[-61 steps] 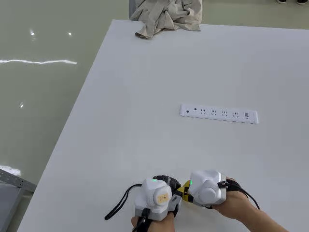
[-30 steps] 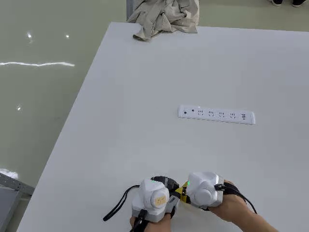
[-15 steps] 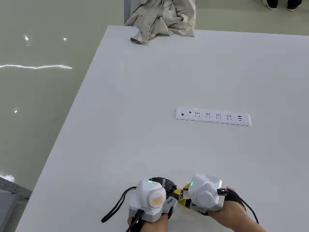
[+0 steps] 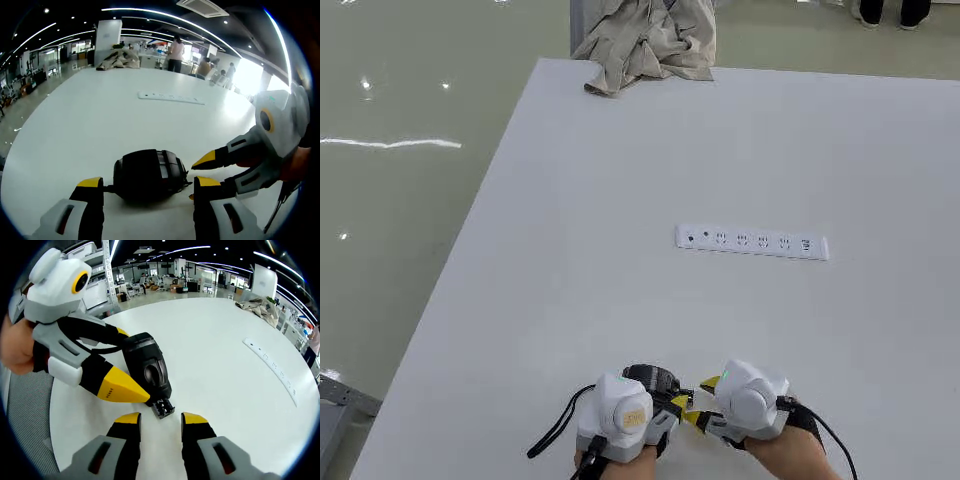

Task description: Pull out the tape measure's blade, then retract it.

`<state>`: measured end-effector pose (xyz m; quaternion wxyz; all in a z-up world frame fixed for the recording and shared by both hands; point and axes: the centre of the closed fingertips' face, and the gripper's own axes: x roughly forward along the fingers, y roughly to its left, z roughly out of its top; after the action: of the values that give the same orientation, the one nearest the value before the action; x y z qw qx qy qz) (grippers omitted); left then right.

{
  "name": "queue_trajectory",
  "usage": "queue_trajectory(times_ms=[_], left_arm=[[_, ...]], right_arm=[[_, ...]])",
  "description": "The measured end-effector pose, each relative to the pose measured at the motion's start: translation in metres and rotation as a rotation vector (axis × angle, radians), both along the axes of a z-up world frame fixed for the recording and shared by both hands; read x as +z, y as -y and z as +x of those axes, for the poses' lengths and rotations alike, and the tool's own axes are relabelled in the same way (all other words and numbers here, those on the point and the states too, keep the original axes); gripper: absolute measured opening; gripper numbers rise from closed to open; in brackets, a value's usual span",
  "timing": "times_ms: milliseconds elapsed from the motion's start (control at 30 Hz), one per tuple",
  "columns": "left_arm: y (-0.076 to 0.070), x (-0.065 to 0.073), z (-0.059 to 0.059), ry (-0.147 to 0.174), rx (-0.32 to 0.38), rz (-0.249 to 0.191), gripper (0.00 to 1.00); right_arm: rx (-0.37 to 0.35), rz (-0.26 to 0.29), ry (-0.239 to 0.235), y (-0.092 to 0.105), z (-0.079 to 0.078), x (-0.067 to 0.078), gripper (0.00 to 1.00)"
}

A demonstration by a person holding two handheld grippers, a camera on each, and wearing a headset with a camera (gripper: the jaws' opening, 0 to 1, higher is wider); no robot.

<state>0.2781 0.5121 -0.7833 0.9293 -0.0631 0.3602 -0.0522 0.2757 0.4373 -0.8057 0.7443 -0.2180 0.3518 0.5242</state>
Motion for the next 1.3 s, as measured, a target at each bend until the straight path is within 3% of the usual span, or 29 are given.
queue_trajectory(times_ms=[567, 1300], left_arm=[[-0.011, 0.008, -0.020, 0.022, -0.031, -0.011, 0.79], [-0.021, 0.024, -0.054, 0.039, -0.085, -0.028, 0.93]], right_arm=[[-0.188, 0.068, -0.017, 0.023, -0.014, 0.022, 0.42], [-0.295, 0.100, -0.039, 0.043, -0.060, 0.043, 0.59]])
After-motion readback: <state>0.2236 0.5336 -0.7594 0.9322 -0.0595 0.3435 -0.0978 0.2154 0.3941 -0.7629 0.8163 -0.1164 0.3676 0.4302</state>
